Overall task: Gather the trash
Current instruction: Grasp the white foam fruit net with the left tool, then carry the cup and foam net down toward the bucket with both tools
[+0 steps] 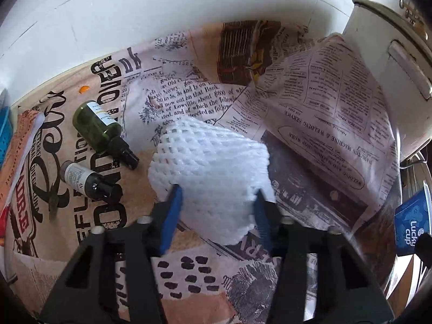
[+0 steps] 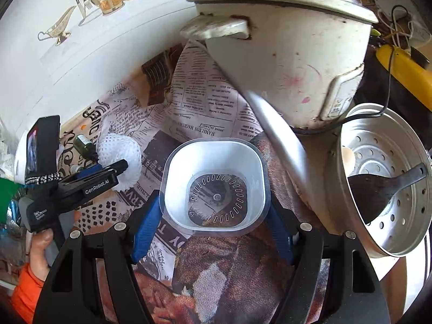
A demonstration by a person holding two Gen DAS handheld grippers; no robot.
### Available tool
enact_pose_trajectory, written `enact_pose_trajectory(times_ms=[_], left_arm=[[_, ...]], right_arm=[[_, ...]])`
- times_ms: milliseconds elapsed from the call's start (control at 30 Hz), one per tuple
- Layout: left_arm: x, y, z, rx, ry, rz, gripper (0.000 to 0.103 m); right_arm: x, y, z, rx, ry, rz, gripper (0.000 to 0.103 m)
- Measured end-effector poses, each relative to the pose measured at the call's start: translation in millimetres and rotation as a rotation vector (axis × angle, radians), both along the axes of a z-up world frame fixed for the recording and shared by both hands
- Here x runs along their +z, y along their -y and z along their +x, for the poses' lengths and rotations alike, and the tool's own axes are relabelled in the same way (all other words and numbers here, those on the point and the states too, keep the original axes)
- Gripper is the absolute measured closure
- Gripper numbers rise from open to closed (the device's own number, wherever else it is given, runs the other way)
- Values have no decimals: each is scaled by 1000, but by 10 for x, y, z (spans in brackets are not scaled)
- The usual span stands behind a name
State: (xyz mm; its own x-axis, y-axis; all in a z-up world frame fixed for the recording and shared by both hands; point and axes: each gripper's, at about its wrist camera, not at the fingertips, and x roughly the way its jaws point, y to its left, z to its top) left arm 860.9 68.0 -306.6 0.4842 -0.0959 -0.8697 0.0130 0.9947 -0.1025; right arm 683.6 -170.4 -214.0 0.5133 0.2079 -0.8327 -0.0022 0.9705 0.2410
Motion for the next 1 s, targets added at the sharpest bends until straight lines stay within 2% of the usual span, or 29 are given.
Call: enact_pose_trajectory(times_ms=[33,67,167,333,467,733,833,1000], left_arm=[[37,11,-23,-8,-2,-5,81],[70,25,-39,-15,3,8,94],[229,78,-170,-20,38,49,94],[597,84,-517,38,108,53,94],[949,70,-886,104,175,33,94],[1611,3,-1661,170,300,63,94],[1781,-99,-1962,193,334,60,94],[1901,-257,-2411,208,370,70,94]], right_arm=[[32,34,-25,3,7,6,33],[58,42,-31,9,14,9,33],[146,66,-77,42,35,33,33],[331,143,-197,108,90,50,33],[484,187,-298,170,133,63,33],[804,-16,-508,276,238,76,33],[960,-90,-673,294,279,100,33],[1110,-246,-1020,307,324,109,32]])
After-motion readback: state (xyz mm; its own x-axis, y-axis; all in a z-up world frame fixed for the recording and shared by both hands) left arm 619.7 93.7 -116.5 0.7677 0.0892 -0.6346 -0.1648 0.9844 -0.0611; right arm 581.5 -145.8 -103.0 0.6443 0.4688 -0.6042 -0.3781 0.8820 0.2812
